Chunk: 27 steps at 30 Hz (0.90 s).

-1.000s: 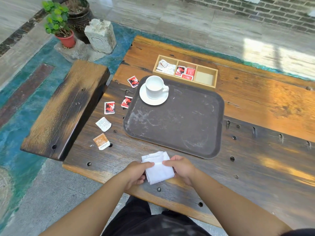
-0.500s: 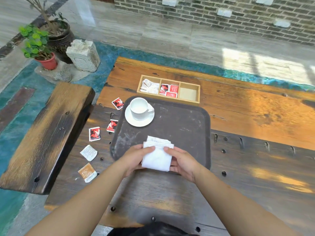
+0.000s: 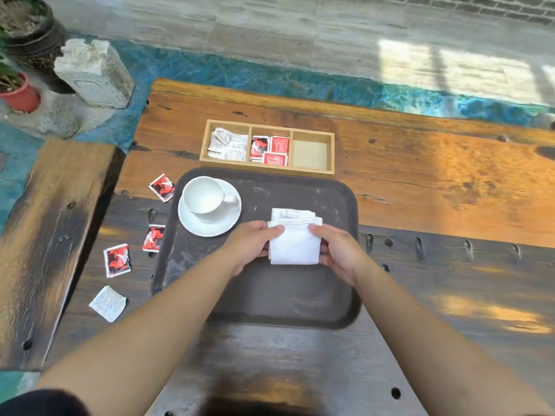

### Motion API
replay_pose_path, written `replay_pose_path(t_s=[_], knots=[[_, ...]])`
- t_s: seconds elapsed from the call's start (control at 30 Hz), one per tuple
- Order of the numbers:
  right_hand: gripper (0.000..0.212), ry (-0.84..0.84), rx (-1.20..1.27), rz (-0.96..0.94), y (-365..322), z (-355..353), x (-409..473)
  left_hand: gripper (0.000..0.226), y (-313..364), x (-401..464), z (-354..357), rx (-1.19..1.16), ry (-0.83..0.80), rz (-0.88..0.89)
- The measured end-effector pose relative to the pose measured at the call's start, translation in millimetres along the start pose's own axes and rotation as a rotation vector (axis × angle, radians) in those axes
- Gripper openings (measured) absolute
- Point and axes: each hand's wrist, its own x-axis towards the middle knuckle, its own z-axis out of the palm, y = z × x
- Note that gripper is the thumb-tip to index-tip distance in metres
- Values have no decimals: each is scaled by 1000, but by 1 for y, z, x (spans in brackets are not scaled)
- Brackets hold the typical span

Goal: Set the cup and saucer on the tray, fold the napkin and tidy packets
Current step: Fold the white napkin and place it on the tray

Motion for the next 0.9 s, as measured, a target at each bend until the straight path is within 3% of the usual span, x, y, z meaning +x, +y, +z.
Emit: replay_pose_path(t_s=[0.23,0.4,0.53,0.63,0.77,0.9], knots=[[20,160,-106,-38,-12,-23,45,29,16,54,13,202,77,22],[38,281,-407,-121,-9,-25,65,40,16,78,18,476,170,55],[28,380,-472,-199,-4,-25,66,36,14,83,23,681,250,198],[47,449,-623,-407,0,-26,59,45,7,79,23,792,333,454],[54,307,-1040,-694,4,-27,45,42,2,73,20,1114,235,864],[62,184,-1270,-545,5,-28,50,60,-7,79,23,1361,65,686]])
